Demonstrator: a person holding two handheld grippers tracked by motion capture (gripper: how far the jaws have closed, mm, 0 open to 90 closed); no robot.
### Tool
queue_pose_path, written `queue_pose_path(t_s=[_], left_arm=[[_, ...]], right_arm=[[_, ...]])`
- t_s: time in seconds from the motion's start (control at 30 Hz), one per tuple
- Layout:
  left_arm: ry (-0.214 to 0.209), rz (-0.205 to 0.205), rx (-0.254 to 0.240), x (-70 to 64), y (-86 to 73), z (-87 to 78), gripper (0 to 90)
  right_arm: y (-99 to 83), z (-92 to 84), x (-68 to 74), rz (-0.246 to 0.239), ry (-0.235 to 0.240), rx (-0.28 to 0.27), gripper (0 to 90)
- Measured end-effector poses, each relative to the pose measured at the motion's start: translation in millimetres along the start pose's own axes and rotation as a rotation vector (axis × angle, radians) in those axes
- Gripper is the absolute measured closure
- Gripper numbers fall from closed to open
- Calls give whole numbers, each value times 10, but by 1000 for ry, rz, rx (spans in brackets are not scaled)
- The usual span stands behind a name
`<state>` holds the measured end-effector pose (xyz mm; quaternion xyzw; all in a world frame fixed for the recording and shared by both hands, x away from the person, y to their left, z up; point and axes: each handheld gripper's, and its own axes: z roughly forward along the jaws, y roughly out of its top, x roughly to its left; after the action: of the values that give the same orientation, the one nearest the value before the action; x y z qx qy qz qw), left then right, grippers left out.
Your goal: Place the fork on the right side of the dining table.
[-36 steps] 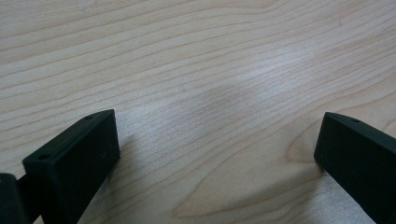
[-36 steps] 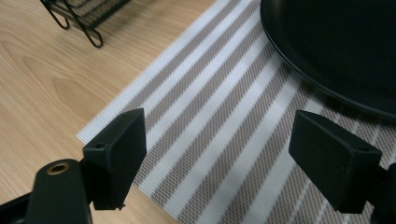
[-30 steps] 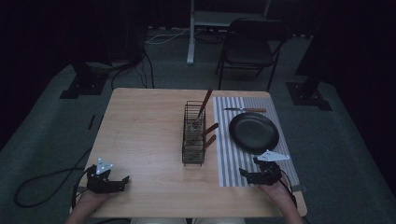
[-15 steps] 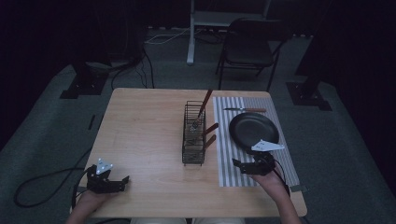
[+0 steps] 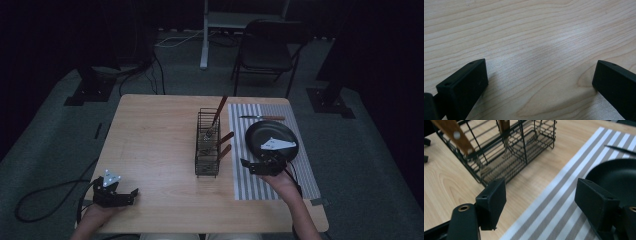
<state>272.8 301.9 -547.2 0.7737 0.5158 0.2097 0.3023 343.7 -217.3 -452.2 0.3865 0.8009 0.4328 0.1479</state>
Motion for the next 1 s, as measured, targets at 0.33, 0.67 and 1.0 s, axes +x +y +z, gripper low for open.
queue_pose_path(t_s=[0.33,0.67,1.0], left_arm=[[0,0,0,0,0,0,0],[1,1,-1,1,0,0,0],[0,2,0,2,0,0,0]], right_arm=[[322,34,72,-10,25,-52,322],[528,49,180,-29,61,-77,420],[686,103,274,-46,106,-86,531]])
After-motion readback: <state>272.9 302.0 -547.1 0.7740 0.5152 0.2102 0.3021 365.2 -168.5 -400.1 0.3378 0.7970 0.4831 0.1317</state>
